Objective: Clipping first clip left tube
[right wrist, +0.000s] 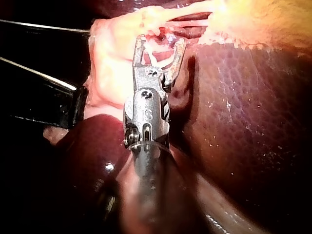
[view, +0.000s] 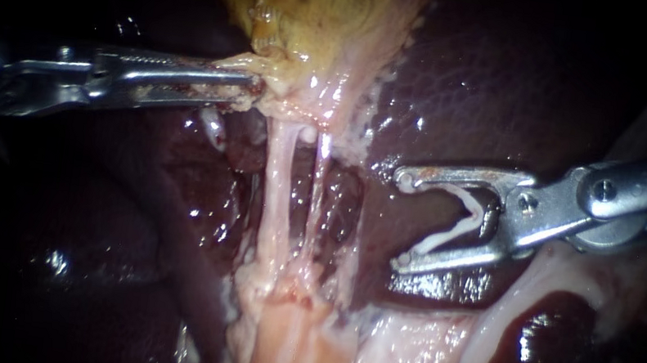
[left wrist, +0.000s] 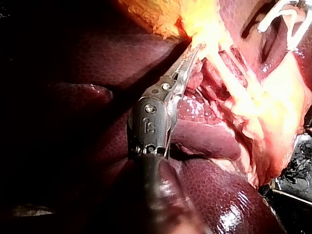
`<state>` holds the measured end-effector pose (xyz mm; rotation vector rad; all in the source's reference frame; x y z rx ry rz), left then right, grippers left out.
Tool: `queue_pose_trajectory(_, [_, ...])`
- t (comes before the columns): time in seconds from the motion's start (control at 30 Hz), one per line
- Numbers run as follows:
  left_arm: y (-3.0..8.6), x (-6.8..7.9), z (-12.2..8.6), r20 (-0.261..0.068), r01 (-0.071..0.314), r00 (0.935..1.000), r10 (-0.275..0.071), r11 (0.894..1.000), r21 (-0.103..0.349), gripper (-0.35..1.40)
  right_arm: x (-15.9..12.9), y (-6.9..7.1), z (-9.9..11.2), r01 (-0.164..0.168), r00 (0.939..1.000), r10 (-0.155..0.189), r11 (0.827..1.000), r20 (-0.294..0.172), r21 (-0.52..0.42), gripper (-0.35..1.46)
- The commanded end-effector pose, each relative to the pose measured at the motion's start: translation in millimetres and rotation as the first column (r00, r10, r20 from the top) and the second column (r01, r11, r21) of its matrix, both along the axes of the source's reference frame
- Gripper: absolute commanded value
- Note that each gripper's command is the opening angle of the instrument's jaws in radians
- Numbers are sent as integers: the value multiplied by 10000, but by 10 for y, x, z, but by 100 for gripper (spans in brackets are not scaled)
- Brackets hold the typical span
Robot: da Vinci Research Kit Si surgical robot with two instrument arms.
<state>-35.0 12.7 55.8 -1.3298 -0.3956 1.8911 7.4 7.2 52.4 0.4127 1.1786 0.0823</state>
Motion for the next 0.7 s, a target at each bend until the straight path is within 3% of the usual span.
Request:
queue_pose_trajectory(0.03, [0, 1, -2, 1, -2, 10000, 2, 10000, 8, -35, 0, 0, 0, 2, 10000, -2, 10000, -1, 1, 50])
queue_pose_trajectory(0.27, [10, 18, -31, 88, -113, 9999, 112, 9998, 184, -35, -1, 0, 0, 1, 10000, -1, 10000, 0, 1, 50])
queue_pose_trajectory(0.53, [25, 55, -78, 286, 357, 9989, -360, 9993, 118, -35, -1, 0, 0, -3, 10000, 3, 10000, 3, 1, 50])
queue_pose_trajectory(0.7, [27, 66, -89, 322, 439, 9985, -441, 9990, 64, -35, 0, 0, 0, -6, 10000, 6, 10000, 5, 2, 50])
